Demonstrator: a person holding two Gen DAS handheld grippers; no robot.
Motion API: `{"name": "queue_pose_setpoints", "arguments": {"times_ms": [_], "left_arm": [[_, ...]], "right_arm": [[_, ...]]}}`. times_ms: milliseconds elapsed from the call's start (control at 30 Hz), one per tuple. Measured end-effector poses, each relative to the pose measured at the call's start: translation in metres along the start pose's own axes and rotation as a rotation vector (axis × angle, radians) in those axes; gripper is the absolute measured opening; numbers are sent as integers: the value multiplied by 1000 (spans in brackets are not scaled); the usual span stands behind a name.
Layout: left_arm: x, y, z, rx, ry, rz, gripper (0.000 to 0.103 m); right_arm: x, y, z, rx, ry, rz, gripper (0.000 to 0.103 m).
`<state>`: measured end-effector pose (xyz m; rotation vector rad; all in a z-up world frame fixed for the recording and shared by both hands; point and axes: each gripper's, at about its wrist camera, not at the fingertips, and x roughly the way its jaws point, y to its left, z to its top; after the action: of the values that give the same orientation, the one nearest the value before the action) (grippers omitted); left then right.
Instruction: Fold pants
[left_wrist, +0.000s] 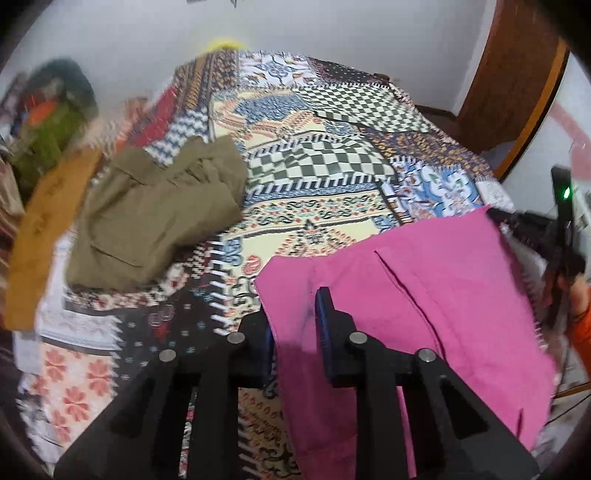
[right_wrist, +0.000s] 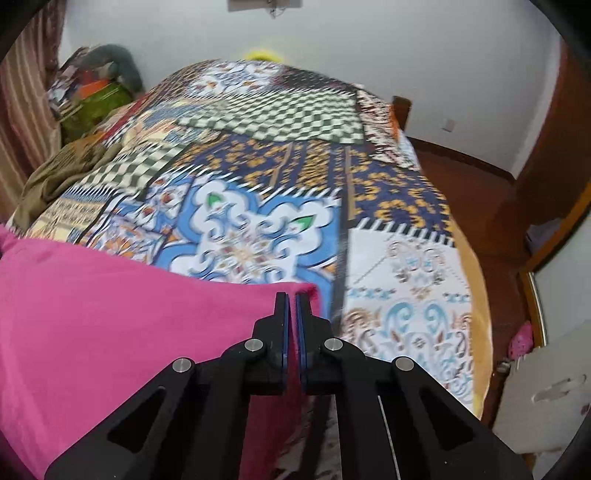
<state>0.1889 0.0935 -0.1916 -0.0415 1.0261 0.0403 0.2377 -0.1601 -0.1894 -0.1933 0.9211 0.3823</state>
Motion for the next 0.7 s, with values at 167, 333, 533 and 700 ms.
{"name": "queue_pose_setpoints", "arguments": {"times_ms": [167,333,533,700], "left_arm": [[4,6,-6,1,9,39,21],[3,9,-4,0,30,10,22],[-15,35,-9,-98,46,-55,31],[-39,44,-2,-118,-13,-55,31]], "right_arm": [[5,-13,0,48,26,16,2],[-1,-4,-1,40,53,78,3],[-17,21,9,18,57,220,25],[-31,59,18,-55,24,315,34]]}}
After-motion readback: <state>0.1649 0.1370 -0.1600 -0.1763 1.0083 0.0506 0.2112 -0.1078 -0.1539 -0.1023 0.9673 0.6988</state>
